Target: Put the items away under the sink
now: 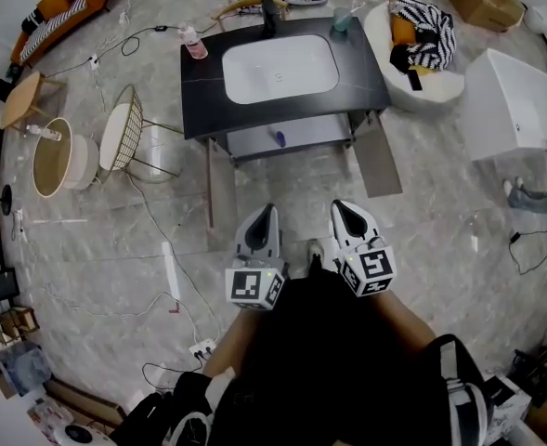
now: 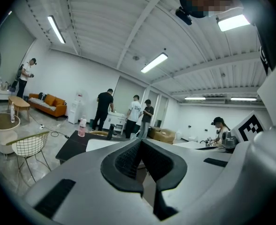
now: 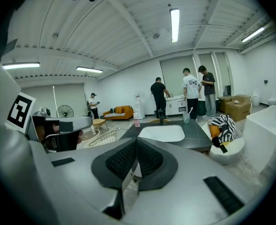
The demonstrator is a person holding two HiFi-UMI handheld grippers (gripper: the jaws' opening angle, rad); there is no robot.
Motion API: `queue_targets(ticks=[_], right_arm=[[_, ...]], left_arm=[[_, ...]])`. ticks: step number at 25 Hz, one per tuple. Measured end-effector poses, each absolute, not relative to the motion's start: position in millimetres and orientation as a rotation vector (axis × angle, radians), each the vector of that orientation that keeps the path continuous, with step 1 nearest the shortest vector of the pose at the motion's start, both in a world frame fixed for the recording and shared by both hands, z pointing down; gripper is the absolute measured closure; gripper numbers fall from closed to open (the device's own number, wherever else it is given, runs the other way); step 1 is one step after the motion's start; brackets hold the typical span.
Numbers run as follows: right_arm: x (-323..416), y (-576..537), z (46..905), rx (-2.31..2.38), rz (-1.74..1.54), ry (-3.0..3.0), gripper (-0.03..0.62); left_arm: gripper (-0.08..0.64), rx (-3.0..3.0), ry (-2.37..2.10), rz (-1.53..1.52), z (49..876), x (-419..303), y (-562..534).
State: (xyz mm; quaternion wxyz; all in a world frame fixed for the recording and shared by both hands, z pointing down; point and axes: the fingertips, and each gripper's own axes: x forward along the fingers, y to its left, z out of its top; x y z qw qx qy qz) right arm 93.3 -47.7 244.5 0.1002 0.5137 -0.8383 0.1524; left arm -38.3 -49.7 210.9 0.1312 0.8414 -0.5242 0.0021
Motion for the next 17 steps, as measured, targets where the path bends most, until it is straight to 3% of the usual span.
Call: queue_targets(ticks=[17], right_arm=[[76,-47,241,1.523,0.421,-2.479,0.581]], left_arm=[[0.546,2.436,-1.51,-0.008,211,-54,-51]])
